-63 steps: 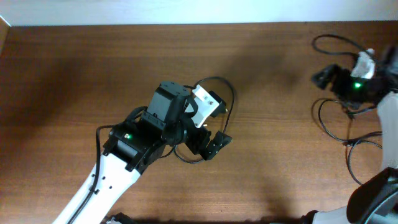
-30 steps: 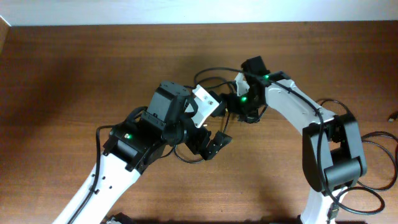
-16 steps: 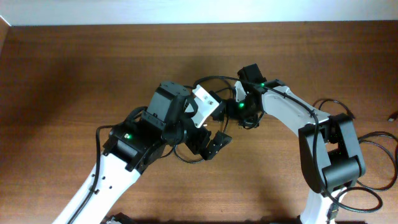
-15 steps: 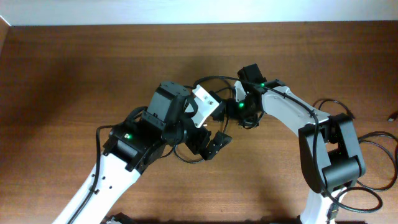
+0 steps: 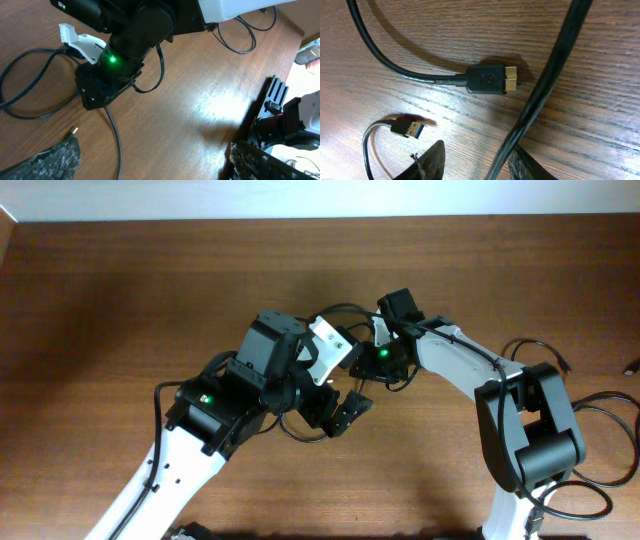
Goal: Untangle cables
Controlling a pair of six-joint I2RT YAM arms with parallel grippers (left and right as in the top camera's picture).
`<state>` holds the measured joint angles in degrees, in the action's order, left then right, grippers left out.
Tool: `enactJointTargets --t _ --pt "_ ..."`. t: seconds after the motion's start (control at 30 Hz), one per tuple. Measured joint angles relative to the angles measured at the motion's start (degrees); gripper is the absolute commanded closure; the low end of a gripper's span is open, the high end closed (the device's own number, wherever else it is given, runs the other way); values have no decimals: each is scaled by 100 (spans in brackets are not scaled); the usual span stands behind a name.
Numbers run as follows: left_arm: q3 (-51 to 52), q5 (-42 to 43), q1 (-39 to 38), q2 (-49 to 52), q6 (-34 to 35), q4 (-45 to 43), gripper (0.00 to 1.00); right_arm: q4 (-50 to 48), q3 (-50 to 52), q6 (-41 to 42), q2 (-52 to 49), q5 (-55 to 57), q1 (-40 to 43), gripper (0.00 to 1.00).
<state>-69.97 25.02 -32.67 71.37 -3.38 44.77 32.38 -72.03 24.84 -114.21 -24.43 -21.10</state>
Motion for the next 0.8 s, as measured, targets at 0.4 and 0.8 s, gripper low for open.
enactJointTargets --t 0.4,0.8 --pt "0 -2 -2 0 0 0 1 -15 7 7 0 61 0 92" --pt "0 -2 0 0 0 0 1 -13 7 2 0 151 0 96"
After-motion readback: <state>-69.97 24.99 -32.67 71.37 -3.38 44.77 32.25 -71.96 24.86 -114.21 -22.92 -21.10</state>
